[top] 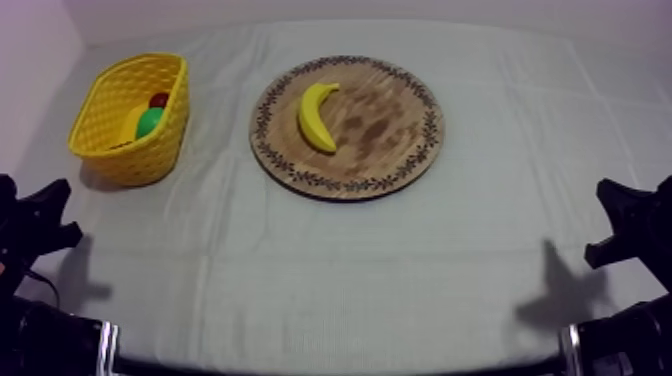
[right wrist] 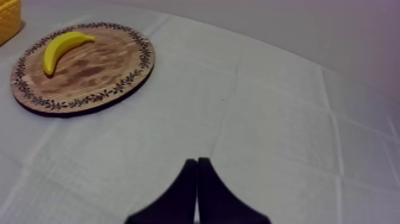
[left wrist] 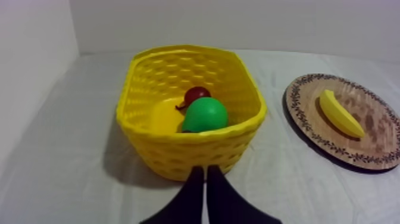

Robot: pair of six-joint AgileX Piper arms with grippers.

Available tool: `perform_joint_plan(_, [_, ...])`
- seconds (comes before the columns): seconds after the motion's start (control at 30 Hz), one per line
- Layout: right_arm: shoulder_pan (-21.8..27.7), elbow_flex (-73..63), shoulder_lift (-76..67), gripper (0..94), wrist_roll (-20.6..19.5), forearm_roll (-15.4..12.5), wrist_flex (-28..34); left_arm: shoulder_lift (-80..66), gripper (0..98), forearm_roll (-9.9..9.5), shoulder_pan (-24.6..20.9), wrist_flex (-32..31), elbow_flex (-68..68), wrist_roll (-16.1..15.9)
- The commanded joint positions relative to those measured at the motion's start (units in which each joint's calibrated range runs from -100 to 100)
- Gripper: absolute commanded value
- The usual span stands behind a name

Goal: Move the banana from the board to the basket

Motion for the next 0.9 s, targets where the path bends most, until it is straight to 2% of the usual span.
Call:
perform_joint_plan(0.0, [0.00, -0.03, 0.00, 0.3, 0.00, 0.00, 0.04, 0.00, 0.0, 0.00, -0.01, 0.02, -0.10, 0.07])
perform_joint_plan(0.17, [0.00, -0.03, 0.00, 0.3, 0.00, 0.00, 0.04, 0.44, 0.0, -0.32, 0.15, -0.13, -0.39, -0.18])
perform_joint_plan(0.37, [0.00, -0.03, 0.00, 0.3, 0.00, 0.00, 0.04, 4.49, 0.0, -2.39, 0.04, -2.61, -2.88, 1.04])
perform_joint_plan(0.63, [0.00, -0.03, 0.00, 0.3, 0.00, 0.00, 0.04, 15.26, 0.0, -2.52, -0.24, -2.75, -16.47, 2.48])
perform_joint_plan(0.87, [0.00, -0.03, 0.00, 0.3, 0.00, 0.00, 0.04, 26.67, 0.0, -2.49, 0.19, 0.15, -31.64, 3.50])
